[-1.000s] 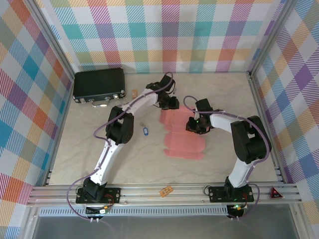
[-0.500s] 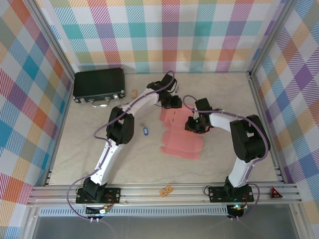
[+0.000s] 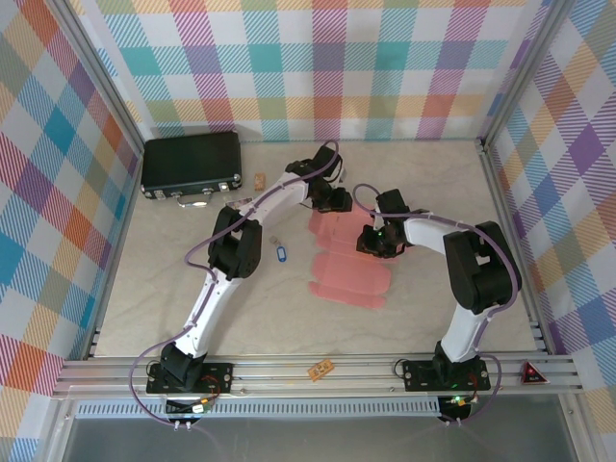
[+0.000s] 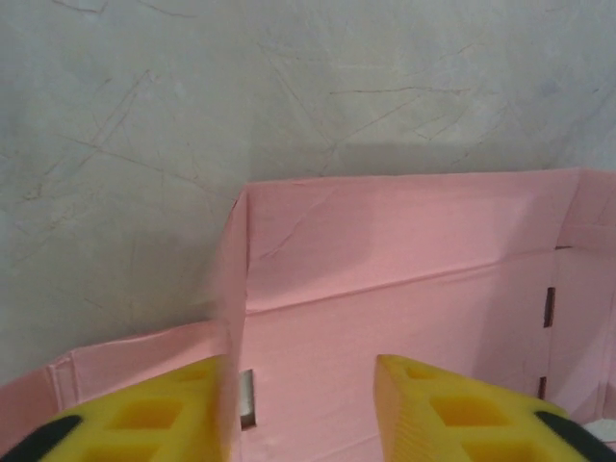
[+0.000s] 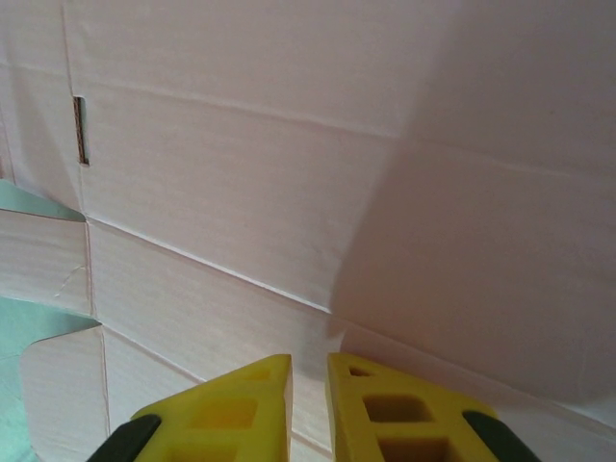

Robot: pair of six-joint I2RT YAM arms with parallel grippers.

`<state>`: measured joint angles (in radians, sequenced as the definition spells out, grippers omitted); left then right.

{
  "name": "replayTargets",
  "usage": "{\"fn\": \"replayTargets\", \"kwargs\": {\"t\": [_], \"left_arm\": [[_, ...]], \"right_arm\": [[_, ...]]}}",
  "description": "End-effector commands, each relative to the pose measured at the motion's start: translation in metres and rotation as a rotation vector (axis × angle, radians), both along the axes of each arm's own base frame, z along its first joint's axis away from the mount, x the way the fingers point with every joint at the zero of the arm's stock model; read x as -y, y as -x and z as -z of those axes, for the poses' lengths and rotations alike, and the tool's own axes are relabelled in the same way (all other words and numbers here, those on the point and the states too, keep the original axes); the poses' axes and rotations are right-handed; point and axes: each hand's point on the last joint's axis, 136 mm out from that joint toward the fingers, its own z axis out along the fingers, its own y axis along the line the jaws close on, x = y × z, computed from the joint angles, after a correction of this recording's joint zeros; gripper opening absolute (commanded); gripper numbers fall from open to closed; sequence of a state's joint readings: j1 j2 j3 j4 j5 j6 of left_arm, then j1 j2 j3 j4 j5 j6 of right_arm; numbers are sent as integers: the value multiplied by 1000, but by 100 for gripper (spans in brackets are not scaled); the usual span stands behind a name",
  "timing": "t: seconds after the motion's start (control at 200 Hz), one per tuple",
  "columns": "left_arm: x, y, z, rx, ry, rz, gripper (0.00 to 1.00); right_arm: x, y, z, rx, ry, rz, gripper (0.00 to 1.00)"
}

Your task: Fold the paper box

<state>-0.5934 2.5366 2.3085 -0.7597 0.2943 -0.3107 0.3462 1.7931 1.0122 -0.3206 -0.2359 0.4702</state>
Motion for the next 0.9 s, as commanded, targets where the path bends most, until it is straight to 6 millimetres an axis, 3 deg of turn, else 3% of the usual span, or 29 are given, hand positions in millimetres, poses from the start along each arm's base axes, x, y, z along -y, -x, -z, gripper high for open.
{"fn": "replayTargets", "kwargs": {"t": [0.0, 0.145, 0.32, 0.405, 0.555, 0.63, 0.685, 0.895], "left_arm": [[-6, 0, -46, 83, -13, -3, 48], [-18, 2, -77, 153, -26, -24, 55], [-26, 24, -91, 161, -18, -36, 55], [-22, 43, -82, 127, 2, -43, 46], [-2, 77, -57, 57, 61, -23, 15], [5, 89, -41, 26, 59, -14, 4], [7, 95, -29, 1, 49, -20, 0], [2, 106, 7, -48, 4, -66, 0]], "right_arm": [[6, -1, -15, 16, 30, 12, 19], [9, -13, -47, 88, 0, 37, 22], [24, -27, -76, 146, -17, 76, 27], [41, -35, -80, 153, 22, 108, 30], [73, -51, -84, 156, 58, 166, 33], [89, -58, -82, 148, 98, 185, 35], [99, -61, -80, 140, 119, 199, 35], [122, -77, -70, 122, 166, 227, 40]]}}
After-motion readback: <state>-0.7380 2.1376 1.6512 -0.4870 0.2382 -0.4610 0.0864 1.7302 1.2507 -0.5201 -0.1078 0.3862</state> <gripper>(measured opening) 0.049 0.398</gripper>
